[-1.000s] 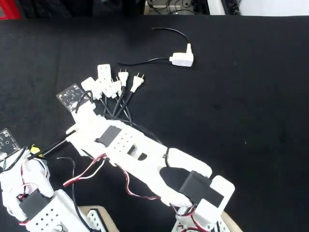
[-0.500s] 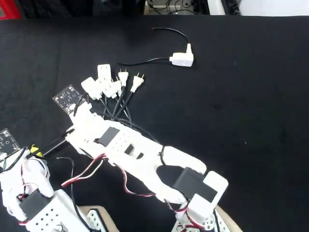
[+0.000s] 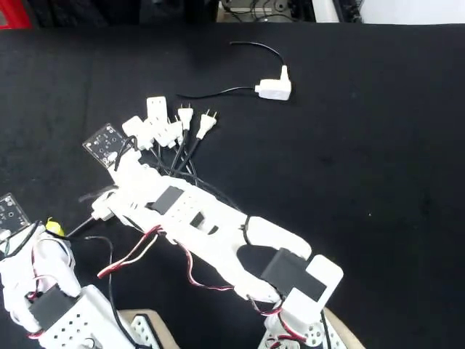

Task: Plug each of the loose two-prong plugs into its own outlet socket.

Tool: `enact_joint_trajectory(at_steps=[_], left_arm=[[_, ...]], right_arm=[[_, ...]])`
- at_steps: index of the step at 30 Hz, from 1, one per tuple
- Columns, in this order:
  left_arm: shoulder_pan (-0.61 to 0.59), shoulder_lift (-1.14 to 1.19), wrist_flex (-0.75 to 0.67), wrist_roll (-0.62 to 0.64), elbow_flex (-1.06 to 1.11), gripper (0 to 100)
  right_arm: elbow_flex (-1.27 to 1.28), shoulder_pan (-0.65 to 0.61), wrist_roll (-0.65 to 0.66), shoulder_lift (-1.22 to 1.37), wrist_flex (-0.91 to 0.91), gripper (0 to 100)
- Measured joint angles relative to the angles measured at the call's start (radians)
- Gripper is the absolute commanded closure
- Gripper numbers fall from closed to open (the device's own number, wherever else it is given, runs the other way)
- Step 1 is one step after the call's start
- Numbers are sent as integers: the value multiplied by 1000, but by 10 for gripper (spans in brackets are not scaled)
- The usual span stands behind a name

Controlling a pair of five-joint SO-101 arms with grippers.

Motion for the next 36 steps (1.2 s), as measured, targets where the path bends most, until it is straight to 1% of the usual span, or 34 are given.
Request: enact_joint_trajectory(at_steps=[9,14,16,22,26,30,36], left_arm=[[0,0,0,0,0,787],[0,0,0,0,0,787],[0,0,0,0,0,787],[0,0,0,0,0,787],[0,0,0,0,0,787],[0,0,0,0,0,787],[0,0,0,0,0,787]], right_arm=[[0,23,2,0,0,986],[-46,25,2,63,-3,986],[-110,28,2,107,40,987],[-425,29,2,247,350,987],[-529,29,2,290,505,987],[-537,29,2,287,545,987],[-539,31,2,287,545,987]])
